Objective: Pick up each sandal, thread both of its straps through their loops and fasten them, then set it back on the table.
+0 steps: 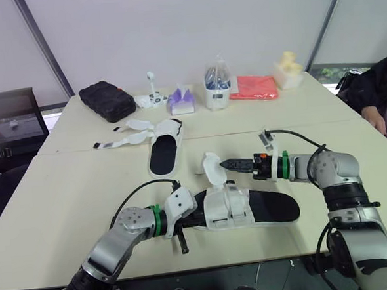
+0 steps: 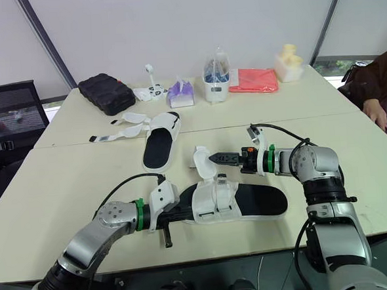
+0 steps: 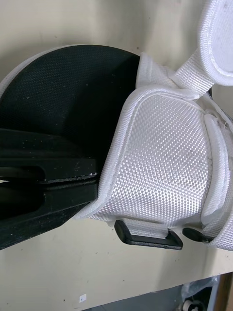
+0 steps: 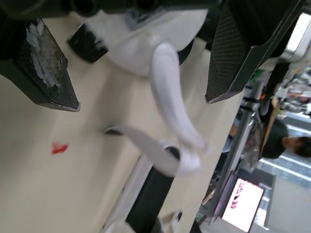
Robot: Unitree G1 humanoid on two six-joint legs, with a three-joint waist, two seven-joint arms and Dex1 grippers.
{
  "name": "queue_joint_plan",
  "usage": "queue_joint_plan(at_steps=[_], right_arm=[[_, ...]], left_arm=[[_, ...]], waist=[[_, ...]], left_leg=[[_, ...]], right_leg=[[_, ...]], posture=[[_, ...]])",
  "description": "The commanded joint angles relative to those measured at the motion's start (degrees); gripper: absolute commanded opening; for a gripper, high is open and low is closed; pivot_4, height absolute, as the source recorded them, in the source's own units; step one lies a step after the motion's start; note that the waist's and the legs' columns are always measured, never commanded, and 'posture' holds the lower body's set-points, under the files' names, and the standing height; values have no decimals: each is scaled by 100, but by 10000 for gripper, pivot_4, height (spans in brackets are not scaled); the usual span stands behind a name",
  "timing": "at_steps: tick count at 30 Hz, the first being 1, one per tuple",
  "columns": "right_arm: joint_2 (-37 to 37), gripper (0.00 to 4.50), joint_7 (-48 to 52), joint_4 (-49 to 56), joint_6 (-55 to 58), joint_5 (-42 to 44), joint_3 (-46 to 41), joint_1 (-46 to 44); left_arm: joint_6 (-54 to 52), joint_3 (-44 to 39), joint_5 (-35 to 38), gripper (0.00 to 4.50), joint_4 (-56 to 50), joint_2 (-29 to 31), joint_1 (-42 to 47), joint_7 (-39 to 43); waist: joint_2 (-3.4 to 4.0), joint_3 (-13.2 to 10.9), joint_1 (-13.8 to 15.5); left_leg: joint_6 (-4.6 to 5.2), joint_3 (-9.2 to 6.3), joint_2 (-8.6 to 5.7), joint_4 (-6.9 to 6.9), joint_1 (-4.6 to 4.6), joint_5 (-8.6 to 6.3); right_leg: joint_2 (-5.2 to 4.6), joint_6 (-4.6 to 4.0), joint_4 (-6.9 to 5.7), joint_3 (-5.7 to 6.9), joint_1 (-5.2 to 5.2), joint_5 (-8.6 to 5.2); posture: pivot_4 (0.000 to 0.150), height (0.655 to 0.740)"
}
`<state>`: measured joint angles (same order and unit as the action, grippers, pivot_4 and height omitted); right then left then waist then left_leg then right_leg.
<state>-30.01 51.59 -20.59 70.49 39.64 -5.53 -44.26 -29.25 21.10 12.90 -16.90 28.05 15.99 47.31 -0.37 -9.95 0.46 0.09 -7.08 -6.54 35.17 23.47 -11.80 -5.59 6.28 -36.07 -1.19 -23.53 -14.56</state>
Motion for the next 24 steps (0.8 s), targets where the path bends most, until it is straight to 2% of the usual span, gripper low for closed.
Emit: queue_joint_plan(at_steps=[1,9,14,24], right_arm=[[75,44578,158,193,44,155,-12,-82],[697,44578,228,-689,-126,32,-14,-677],[1092,44578,173,-1645,-454,-75,-177,-1292],[1373,44578,77,-2526,-866,-94,-638,-1826]], left_arm=[[0,-6,-83,0,32,16,-42,-32],[3,-20,-103,0,43,17,-41,-69],[-18,-60,-116,0,-12,-6,-109,-173],[-59,-92,-101,0,-143,17,-230,-315]], waist=[[0,0,6],[0,0,4],[0,0,-6],[1,1,-23]], left_leg=[[0,0,0,0,0,0],[0,0,0,0,0,0],[-1,-1,0,-2,-1,0],[-2,-1,-1,-4,-1,0]], right_leg=[[0,0,0,0,0,0],[1,1,-1,0,-2,1],[2,1,-2,0,-3,1],[3,1,-4,0,-5,2]], posture=[[1500,7400],[1500,7400],[1500,7400],[1500,7400]])
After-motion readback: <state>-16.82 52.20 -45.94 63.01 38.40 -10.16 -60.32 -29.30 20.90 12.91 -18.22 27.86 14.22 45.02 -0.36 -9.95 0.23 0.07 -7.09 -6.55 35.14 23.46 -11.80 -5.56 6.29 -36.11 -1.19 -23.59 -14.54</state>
